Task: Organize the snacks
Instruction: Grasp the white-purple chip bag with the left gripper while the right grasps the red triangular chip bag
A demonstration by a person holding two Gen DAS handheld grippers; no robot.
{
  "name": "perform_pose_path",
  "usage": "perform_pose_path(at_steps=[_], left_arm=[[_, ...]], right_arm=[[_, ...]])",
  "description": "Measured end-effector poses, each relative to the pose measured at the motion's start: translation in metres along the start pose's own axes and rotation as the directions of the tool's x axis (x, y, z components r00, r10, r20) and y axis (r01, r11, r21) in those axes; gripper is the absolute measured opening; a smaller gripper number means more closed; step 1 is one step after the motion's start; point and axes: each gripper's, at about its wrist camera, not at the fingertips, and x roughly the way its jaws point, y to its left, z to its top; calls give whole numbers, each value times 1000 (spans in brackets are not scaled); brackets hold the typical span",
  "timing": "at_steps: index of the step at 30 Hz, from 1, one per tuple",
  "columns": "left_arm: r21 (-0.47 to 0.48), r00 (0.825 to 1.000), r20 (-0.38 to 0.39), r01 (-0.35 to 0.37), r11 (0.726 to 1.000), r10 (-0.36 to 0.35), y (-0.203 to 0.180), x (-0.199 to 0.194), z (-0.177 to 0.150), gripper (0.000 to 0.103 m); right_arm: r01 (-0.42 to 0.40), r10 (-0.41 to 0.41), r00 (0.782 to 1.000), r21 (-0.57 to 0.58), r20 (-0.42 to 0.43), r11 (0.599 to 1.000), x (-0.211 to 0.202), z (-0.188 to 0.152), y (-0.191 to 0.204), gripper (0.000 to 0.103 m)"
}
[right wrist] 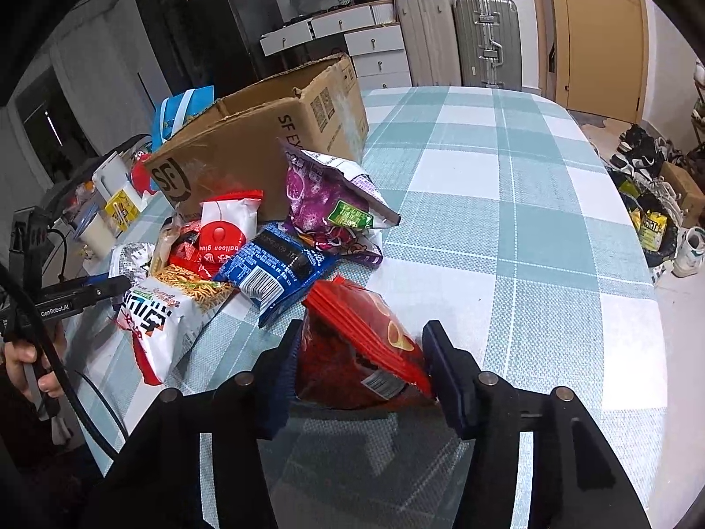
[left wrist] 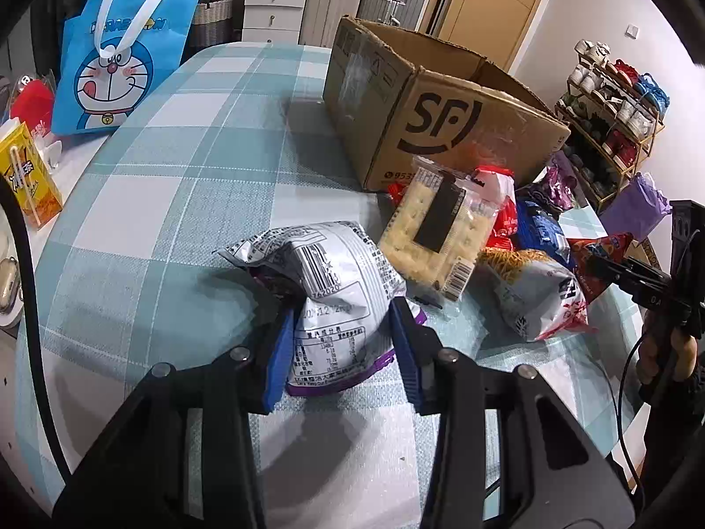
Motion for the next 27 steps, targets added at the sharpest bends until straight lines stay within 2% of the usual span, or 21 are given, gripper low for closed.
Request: perform_pose_path(at_steps=[6,10,13,15,17,20,24,27], left_arm=[[-3,1000,3,-1,1000,1,2,-4,-4,38],[-45,999,-11,39,998,-39,9,-3,-4,39],[-58,999,-12,51,997,-52,11,-2,-1,48],[-64,998,-10,59,996,-60,10,-2,0,59],[-82,998,-13,61,995,-62,10,1,3,63],[-93,998,-19,57,994,-59,9,6,7,64],[-88,999,-40,16,996,-20,4,15,11,64],[-79,999,-33,-15,997,12,0,18,13,56]], right_arm=[[0,0,1000,2,12,1000,-4,-2,2,52],[-15,15,1000,4,-10,1000,-2,-4,3,52],[-16,15,1000,-11,-21,1000,-1,-4,5,54],[-5,5,1000,-30,-30,1000,1,-4,8,57],[0,-2,999,-39,-37,999,4,-5,10,59],[7,-9,999,-44,-43,999,7,-6,11,62],[28,-31,999,-63,-42,998,9,-8,15,62],[42,-45,998,-73,-41,996,9,-8,18,62]])
